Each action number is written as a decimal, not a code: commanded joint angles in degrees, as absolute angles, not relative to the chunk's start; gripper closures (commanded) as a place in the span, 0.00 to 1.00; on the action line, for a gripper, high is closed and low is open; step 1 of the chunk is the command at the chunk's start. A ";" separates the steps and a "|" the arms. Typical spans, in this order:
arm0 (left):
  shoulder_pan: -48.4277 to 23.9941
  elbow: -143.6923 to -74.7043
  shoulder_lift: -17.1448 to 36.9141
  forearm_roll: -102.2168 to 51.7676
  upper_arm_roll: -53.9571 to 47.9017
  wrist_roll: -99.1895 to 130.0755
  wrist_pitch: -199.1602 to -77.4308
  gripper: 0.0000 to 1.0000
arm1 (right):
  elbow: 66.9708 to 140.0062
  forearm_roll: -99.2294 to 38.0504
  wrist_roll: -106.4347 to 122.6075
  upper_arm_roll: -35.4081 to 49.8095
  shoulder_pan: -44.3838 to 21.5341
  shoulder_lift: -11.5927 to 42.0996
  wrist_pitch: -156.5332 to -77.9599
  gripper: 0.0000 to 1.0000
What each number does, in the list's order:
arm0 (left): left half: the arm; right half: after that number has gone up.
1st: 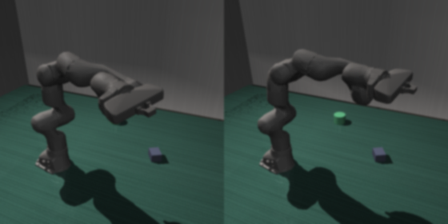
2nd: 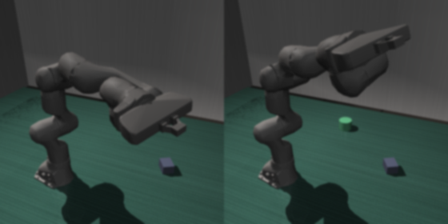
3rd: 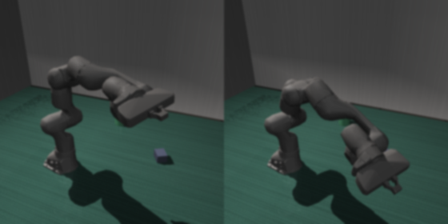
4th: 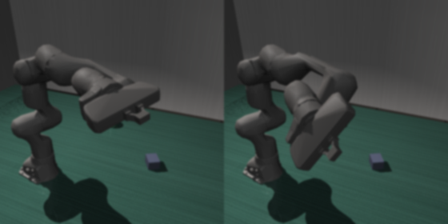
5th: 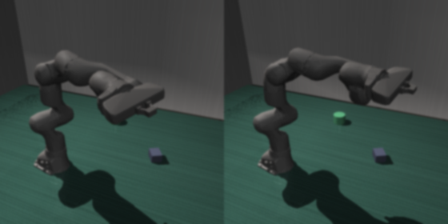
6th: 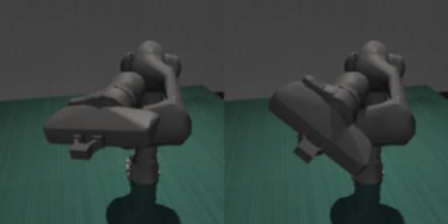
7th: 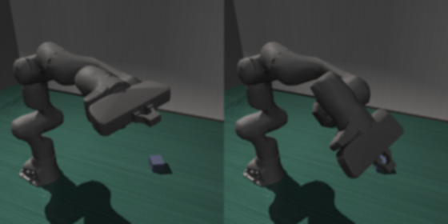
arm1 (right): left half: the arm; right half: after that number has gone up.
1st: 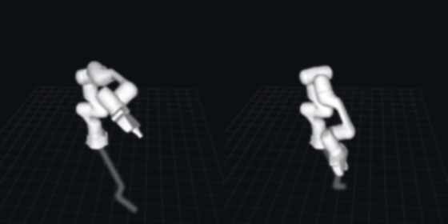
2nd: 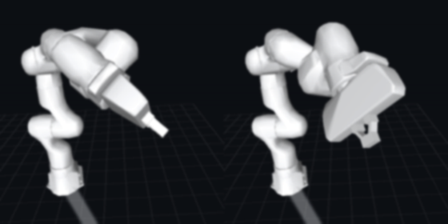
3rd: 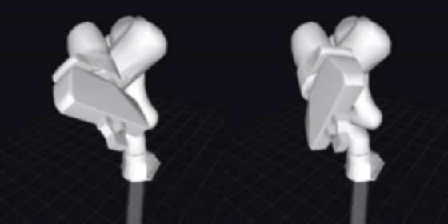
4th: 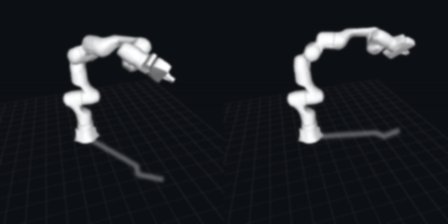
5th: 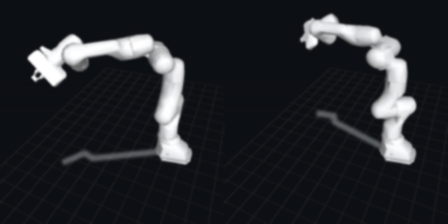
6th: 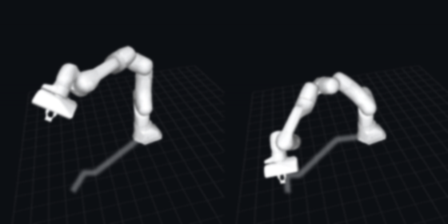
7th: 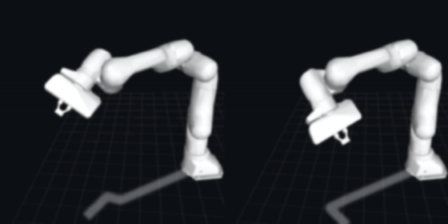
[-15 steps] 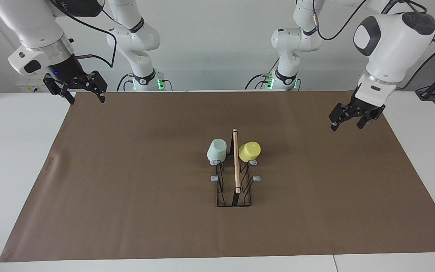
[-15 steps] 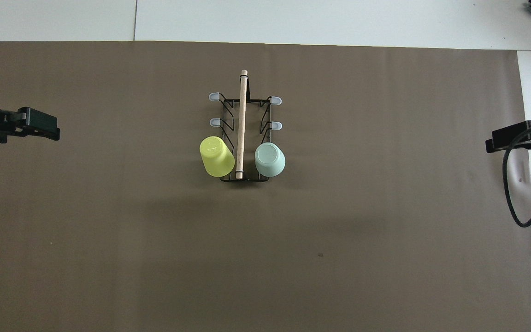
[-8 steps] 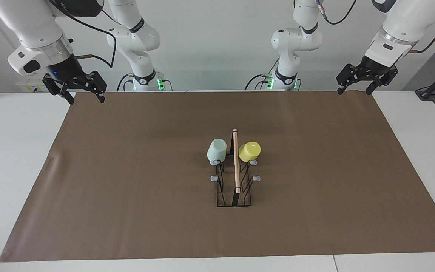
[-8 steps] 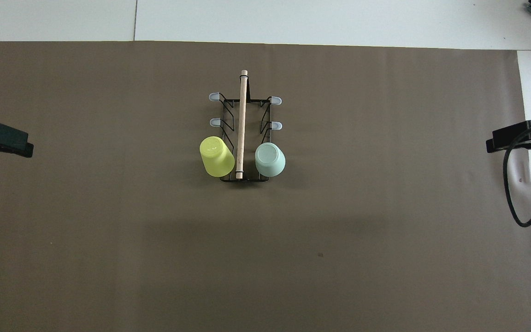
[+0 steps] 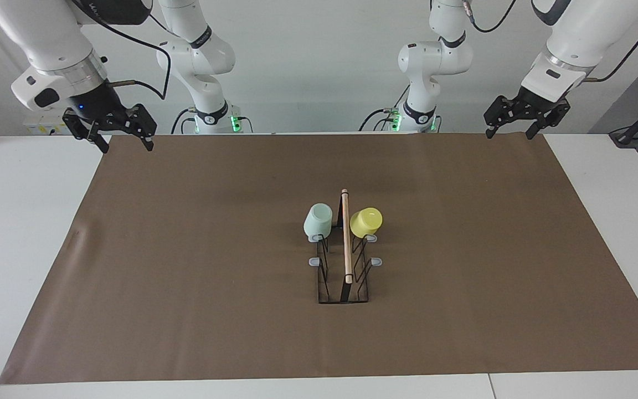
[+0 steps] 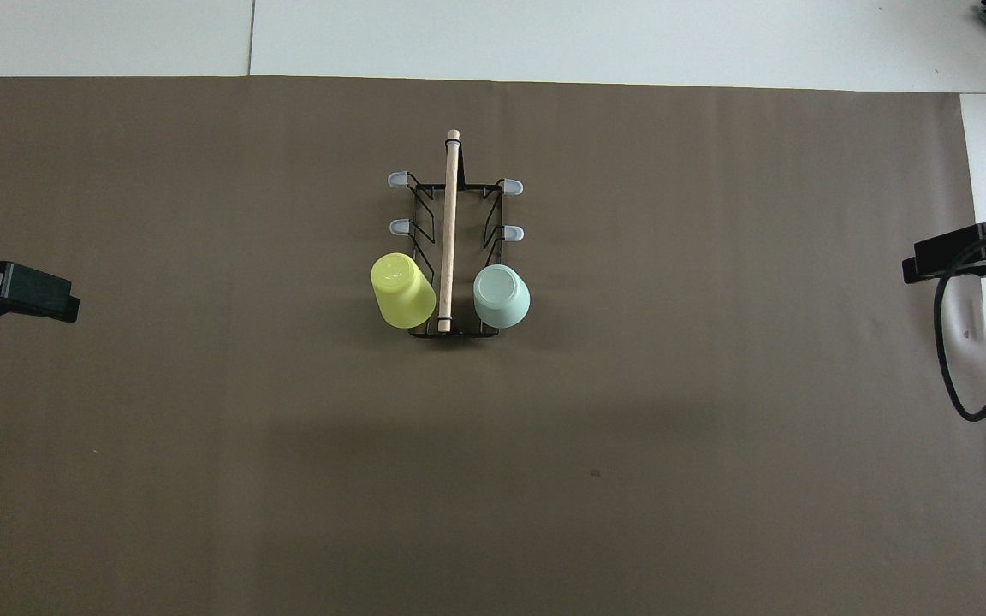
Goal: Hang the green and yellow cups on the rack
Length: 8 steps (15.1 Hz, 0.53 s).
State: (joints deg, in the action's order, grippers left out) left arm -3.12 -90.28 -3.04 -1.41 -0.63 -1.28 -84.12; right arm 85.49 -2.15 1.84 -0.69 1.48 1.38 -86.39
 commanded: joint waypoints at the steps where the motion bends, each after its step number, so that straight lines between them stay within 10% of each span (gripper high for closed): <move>1: -2.02 -92.64 -4.92 -1.41 -1.32 -1.32 -85.78 0.00 | 84.20 -0.79 2.02 -0.62 1.67 2.20 -85.96 0.00; 8: -1.93 -92.55 -4.92 -1.32 -1.41 -2.02 -85.60 0.00 | 84.20 -0.79 2.02 -0.62 1.67 2.20 -85.96 0.00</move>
